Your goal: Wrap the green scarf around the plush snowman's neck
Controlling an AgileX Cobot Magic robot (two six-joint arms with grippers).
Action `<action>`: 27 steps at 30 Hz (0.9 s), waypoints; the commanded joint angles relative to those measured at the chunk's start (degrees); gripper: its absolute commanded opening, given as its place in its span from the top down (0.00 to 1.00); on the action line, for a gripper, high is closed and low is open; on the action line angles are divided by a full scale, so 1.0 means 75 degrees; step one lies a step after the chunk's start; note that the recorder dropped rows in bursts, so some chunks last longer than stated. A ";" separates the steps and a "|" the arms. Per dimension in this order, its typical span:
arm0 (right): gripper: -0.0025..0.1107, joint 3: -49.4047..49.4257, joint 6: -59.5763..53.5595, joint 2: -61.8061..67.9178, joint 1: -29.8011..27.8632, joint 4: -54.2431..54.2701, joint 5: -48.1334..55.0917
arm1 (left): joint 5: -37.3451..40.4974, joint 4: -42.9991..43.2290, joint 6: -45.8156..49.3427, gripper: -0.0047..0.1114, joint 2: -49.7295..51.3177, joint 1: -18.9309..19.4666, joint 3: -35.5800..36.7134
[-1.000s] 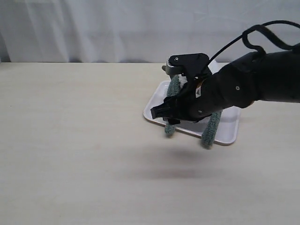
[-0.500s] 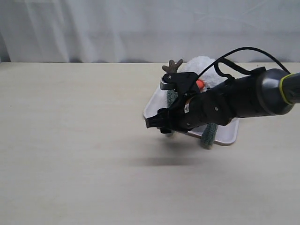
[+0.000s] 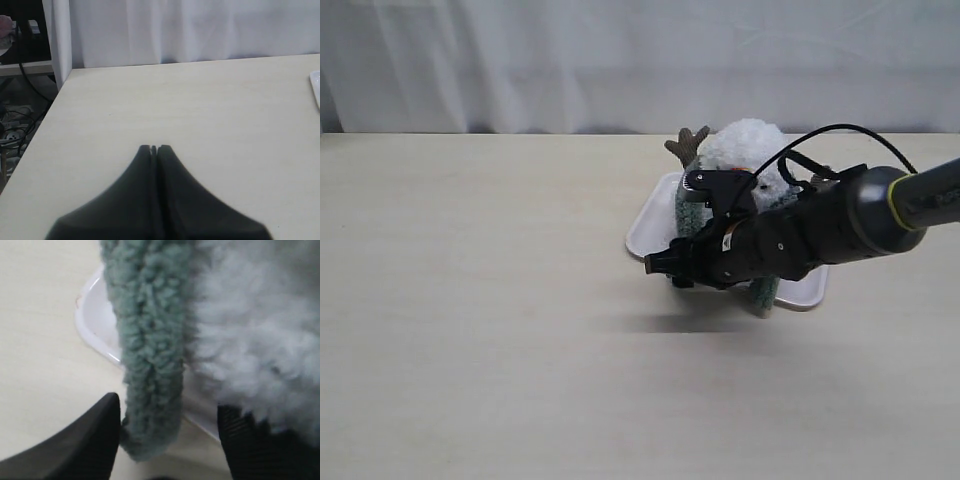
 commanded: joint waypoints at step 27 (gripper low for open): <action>0.94 0.0022 -0.0045 0.0030 -0.0004 -0.4325 0.3162 | -0.0097 -0.0013 -0.0008 0.96 -0.0021 0.0013 0.0026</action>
